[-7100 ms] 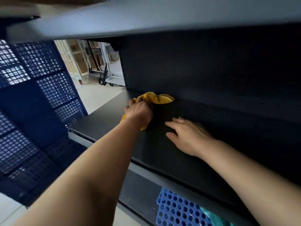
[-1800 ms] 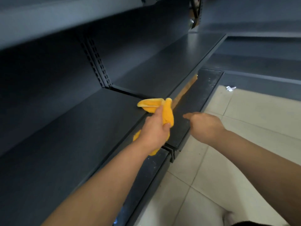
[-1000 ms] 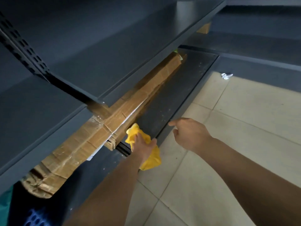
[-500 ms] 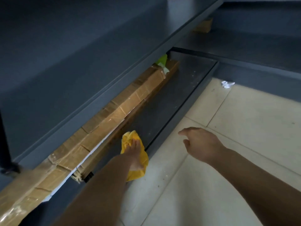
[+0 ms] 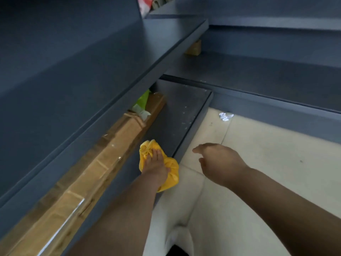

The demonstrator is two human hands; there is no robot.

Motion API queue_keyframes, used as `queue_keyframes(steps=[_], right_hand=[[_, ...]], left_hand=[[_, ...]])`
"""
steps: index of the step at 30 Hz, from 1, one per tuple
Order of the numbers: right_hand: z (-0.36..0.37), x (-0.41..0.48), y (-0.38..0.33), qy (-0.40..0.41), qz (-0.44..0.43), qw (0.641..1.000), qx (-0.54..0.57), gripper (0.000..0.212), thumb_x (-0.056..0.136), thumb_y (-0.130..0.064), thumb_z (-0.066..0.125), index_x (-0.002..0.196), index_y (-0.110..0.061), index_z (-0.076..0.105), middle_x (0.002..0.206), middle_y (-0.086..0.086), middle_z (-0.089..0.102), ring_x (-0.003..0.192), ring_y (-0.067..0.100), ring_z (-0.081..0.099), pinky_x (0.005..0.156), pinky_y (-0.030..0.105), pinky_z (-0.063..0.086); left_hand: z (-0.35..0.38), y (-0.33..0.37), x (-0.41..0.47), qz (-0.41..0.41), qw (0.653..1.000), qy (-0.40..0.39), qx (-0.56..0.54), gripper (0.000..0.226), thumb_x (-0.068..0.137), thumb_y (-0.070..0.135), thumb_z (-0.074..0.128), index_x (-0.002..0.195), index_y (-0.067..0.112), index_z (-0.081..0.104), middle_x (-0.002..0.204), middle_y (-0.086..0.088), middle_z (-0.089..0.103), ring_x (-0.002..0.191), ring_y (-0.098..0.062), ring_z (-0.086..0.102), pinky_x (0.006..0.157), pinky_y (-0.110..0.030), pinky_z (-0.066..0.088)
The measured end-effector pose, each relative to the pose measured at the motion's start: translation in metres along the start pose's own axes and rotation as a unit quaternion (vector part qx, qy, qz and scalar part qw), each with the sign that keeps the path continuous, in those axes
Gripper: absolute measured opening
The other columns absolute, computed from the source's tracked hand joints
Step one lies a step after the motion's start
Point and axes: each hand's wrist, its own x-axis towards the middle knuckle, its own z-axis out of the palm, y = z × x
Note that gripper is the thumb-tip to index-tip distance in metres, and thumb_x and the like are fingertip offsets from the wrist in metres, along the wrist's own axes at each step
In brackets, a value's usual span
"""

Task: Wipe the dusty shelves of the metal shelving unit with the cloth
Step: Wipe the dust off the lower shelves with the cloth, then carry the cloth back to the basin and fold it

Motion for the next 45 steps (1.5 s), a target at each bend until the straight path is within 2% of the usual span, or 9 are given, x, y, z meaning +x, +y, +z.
queue_keyframes(steps=[18, 22, 25, 26, 29, 33, 39, 42, 45], right_hand=[[-0.068, 0.188, 0.144, -0.017, 0.076, 0.997, -0.02, 0.04, 0.091, -0.014, 0.048, 0.128, -0.027, 0.054, 0.126, -0.002, 0.059, 0.114, 0.023, 0.057, 0.094, 0.034, 0.046], [-0.08, 0.211, 0.184, 0.002, 0.072, 0.997, -0.022, 0.041, 0.091, -0.016, 0.047, 0.129, -0.029, 0.053, 0.132, -0.004, 0.056, 0.122, 0.02, 0.052, 0.1, 0.031, 0.042], [-0.086, 0.201, 0.199, -0.024, 0.079, 0.997, -0.001, 0.046, 0.093, -0.018, 0.046, 0.136, -0.035, 0.048, 0.137, -0.005, 0.053, 0.125, 0.02, 0.05, 0.101, 0.031, 0.039], [-0.089, 0.194, 0.201, -0.034, 0.084, 0.996, 0.009, 0.046, 0.093, -0.019, 0.046, 0.136, -0.036, 0.047, 0.139, -0.005, 0.052, 0.126, 0.019, 0.05, 0.101, 0.03, 0.039], [-0.105, 0.171, 0.201, -0.064, 0.092, 0.993, 0.02, 0.045, 0.093, -0.018, 0.044, 0.133, -0.037, 0.048, 0.136, -0.008, 0.053, 0.123, 0.018, 0.052, 0.097, 0.03, 0.039], [-0.142, 0.137, 0.186, -0.087, 0.089, 0.992, 0.021, 0.042, 0.09, -0.016, 0.046, 0.128, -0.033, 0.052, 0.129, -0.007, 0.057, 0.116, 0.02, 0.055, 0.092, 0.031, 0.041], [-0.213, 0.087, 0.158, -0.116, 0.104, 0.988, 0.017, 0.04, 0.09, -0.017, 0.045, 0.126, -0.031, 0.053, 0.127, -0.007, 0.058, 0.115, 0.02, 0.056, 0.09, 0.03, 0.042], [-0.257, 0.065, 0.144, -0.108, 0.111, 0.988, 0.014, 0.045, 0.092, -0.017, 0.043, 0.134, -0.033, 0.049, 0.134, -0.007, 0.055, 0.121, 0.018, 0.053, 0.096, 0.031, 0.042], [-0.3, 0.044, 0.128, -0.095, 0.117, 0.988, 0.019, 0.047, 0.093, -0.017, 0.043, 0.136, -0.035, 0.047, 0.136, -0.008, 0.054, 0.124, 0.017, 0.051, 0.098, 0.03, 0.042]], left_hand=[[-0.129, 0.177, 0.256, 0.063, 0.996, 0.068, -0.009, 0.075, 0.102, 0.046, 0.027, 0.151, 0.002, -0.011, 0.161, -0.015, -0.012, 0.149, -0.031, -0.006, 0.121, -0.041, 0.002], [-0.145, 0.21, 0.284, 0.108, 0.982, 0.099, -0.123, 0.063, 0.103, 0.027, 0.038, 0.154, 0.009, 0.005, 0.162, -0.009, 0.005, 0.148, -0.029, 0.006, 0.12, -0.031, 0.004], [-0.153, 0.229, 0.269, 0.152, 0.936, 0.107, -0.298, 0.048, 0.098, 0.002, 0.045, 0.144, 0.012, 0.039, 0.126, -0.001, 0.059, 0.111, -0.021, 0.049, 0.093, -0.021, 0.041], [-0.157, 0.235, 0.257, 0.148, 0.932, 0.113, -0.312, 0.046, 0.096, -0.002, 0.046, 0.14, 0.009, 0.046, 0.118, -0.002, 0.061, 0.101, -0.018, 0.049, 0.087, -0.021, 0.042], [-0.15, 0.248, 0.209, 0.125, 0.94, 0.042, -0.314, 0.045, 0.093, -0.001, 0.046, 0.136, 0.011, 0.051, 0.13, -0.012, 0.057, 0.116, -0.026, 0.055, 0.097, -0.029, 0.042], [-0.157, 0.248, 0.136, 0.03, 0.896, -0.038, -0.442, 0.036, 0.088, -0.005, 0.039, 0.106, 0.02, 0.059, 0.099, -0.002, 0.066, 0.091, -0.019, 0.065, 0.073, -0.027, 0.054], [-0.222, 0.233, 0.048, -0.056, 0.847, -0.047, -0.527, 0.033, 0.082, -0.001, 0.05, 0.106, 0.019, 0.057, 0.105, -0.007, 0.065, 0.098, -0.024, 0.063, 0.09, -0.042, 0.053], [-0.253, 0.226, 0.016, -0.065, 0.853, -0.055, -0.515, 0.054, 0.065, 0.017, 0.053, 0.118, 0.017, 0.058, 0.11, -0.008, 0.066, 0.101, -0.026, 0.064, 0.093, -0.049, 0.052], [-0.298, 0.227, -0.024, -0.079, 0.845, -0.067, -0.525, 0.047, 0.073, 0.012, 0.059, 0.12, 0.016, 0.055, 0.113, -0.01, 0.064, 0.104, -0.028, 0.063, 0.094, -0.051, 0.051]])
